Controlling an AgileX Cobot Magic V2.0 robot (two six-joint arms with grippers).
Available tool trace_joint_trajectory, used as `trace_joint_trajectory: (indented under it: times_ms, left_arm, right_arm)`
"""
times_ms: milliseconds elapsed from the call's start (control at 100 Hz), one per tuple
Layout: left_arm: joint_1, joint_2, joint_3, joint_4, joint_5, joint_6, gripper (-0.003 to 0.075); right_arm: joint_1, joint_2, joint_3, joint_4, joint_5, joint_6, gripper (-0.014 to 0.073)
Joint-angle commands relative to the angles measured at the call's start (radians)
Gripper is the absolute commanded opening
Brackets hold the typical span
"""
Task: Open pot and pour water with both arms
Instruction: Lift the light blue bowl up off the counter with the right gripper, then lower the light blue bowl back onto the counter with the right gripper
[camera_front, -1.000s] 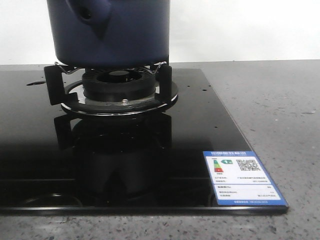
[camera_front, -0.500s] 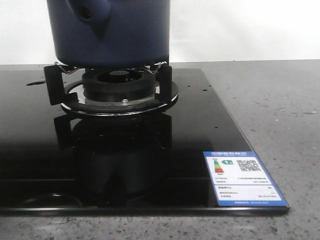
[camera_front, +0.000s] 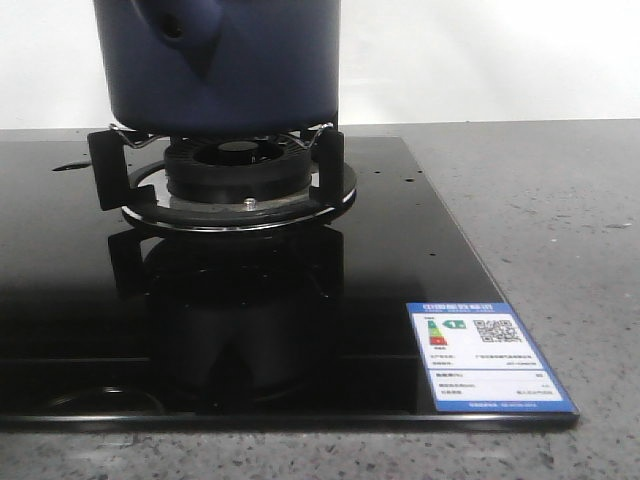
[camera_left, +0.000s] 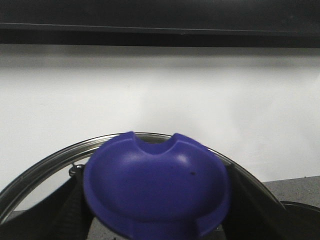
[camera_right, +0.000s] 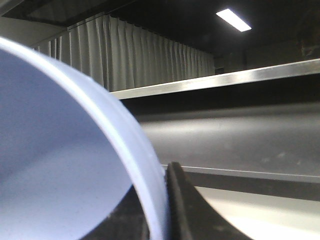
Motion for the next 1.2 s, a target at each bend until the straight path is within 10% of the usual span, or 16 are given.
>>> trace_joint_trajectory:
  times_ms: [0, 570, 1020, 1190]
  left_arm:
    - [0.005, -0.018, -0.039, -0.006, -0.097, -0.002, 0.0329]
    - [0.003, -0.018, -0.039, -0.02, -0.091, -0.002, 0.0329]
    - [-0.153, -0.02, -0.039, -0.043, -0.097, -0.002, 0.0337]
    - [-0.237, -0.02, -0.039, -0.043, -0.14, -0.002, 0.0337]
  right_arm:
    - [0.0, -0.054, -0.037, -0.007, -0.085, -0.004, -0.0042]
    - [-0.002, -0.064, -0.044, 0.002, -0.028, -0.025, -0.0042]
    - [-0.203, -0.143, -0.461, 0.051, 1.463, -0.017, -0.0042]
    - [-0.369, -0.14, -0.465, 0.049, 1.814, 0.004, -0.0042]
